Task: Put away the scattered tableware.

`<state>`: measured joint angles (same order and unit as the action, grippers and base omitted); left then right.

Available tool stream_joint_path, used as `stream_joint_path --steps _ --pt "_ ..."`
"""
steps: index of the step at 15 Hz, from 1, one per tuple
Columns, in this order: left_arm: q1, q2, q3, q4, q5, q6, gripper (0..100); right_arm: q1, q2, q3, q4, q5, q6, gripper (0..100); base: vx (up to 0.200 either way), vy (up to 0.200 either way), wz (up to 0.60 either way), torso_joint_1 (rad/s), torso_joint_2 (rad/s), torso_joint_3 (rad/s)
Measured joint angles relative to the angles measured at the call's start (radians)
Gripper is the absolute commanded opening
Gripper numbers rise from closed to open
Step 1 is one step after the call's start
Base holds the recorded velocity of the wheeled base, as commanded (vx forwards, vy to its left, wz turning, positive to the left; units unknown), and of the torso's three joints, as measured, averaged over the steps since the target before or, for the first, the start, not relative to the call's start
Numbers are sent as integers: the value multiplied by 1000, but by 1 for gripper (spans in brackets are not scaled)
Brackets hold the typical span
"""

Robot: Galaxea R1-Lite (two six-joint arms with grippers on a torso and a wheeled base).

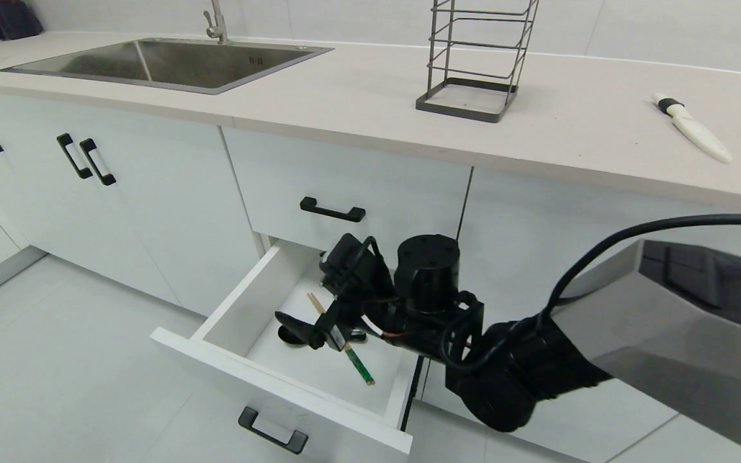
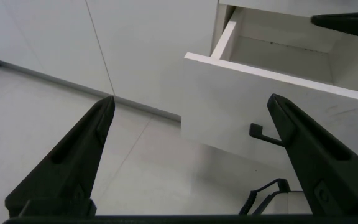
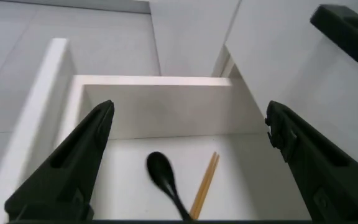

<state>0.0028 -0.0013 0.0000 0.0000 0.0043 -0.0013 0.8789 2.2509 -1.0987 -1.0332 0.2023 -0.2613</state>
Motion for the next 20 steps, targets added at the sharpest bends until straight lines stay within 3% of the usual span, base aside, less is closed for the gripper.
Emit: stream_joint_path --steps 8,14,17,18,20 --pt "0 0 0 0 -1 0 100 13 -439 615 -104 72 51 100 0 0 0 0 0 0" --pt "0 0 0 -3 -41 23 100 -98 -711 1023 -62 213 67 100 0 0 0 0 0 0" --pt "-1 5 -31 -244 -81 49 100 -194 -878 1086 19 226 53 100 0 0 0 0 0 0" --pt "-2 14 -62 -287 -114 40 100 -236 -939 1093 34 227 45 100 0 0 0 0 0 0" --pt "-20 63 -152 -173 -170 -28 100 -307 -1050 1097 51 229 37 100 0 0 0 0 0 0"
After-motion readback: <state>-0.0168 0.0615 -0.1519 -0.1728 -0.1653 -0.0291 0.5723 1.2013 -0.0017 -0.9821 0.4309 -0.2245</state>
